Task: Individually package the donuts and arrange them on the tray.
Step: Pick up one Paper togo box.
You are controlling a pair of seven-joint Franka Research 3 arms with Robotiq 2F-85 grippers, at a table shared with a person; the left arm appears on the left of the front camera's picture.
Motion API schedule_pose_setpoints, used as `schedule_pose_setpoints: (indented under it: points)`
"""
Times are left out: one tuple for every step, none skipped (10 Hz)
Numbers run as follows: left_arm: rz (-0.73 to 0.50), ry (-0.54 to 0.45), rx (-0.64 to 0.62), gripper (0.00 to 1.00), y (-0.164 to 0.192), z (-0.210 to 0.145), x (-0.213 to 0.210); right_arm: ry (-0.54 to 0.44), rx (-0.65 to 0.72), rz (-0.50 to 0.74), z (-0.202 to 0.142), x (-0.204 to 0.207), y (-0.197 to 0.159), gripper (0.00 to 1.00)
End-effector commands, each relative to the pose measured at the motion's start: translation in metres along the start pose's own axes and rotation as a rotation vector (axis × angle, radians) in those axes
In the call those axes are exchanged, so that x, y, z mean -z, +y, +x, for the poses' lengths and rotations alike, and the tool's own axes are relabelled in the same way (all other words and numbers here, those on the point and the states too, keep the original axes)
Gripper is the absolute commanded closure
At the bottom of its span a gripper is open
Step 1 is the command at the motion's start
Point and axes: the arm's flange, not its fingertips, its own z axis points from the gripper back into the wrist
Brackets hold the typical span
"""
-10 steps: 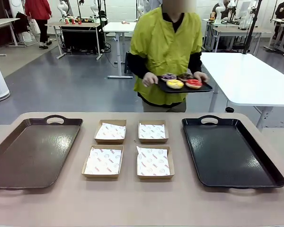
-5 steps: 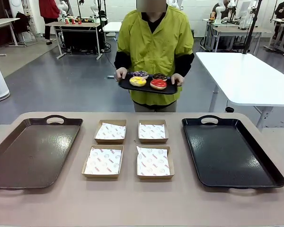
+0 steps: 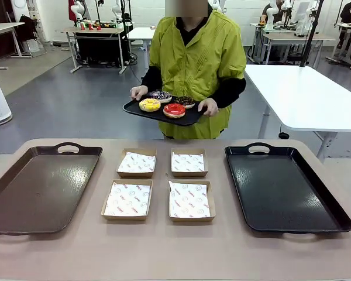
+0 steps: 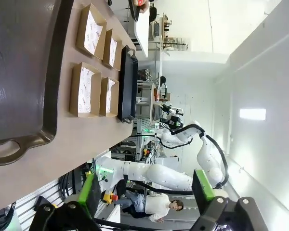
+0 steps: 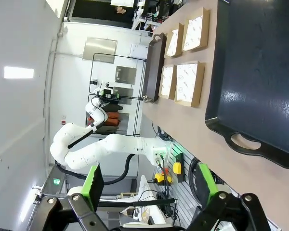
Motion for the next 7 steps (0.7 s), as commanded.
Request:
schedule_pose_setpoints:
  points:
    - [-0.018, -0.003, -0.006, 0.00, -0.0016, 0.0008, 0.0000, -0.004, -0.003, 0.012, 0.0001, -0.0005, -0.0012, 0.00]
    - [-0.018, -0.003, -0.006, 0.00, -0.0016, 0.0008, 0.0000, -0.004, -0.003, 0.012, 0.0001, -0.0005, -0.0012, 0.00]
    - [-0.018, -0.003, -0.006, 0.00, -0.0016, 0.0008, 0.0000, -0.004, -0.003, 0.012, 0.0001, -0.0005, -0.0012, 0.00]
    - [-0.018, -0.003, -0.006, 0.00, -0.0016, 0.0008, 0.0000, -0.004, -0.003, 0.012, 0.0001, -0.0005, -0.0012, 0.00]
    - [-0.018, -0.003, -0.006, 0.00, -0.0016, 0.0008, 0.0000, -0.004, -0.003, 0.012, 0.0001, -0.0005, -0.0012, 0.00]
    - [-0.018, -0.003, -0.006, 0.00, -0.0016, 0.0008, 0.0000, -0.004, -0.003, 0.012, 0.0001, -0.0005, -0.0012, 0.00]
    - [-0.018, -0.003, -0.006, 0.00, -0.0016, 0.0008, 0.0000, -0.004, -0.003, 0.012, 0.0001, -0.0005, -0.0012, 0.00]
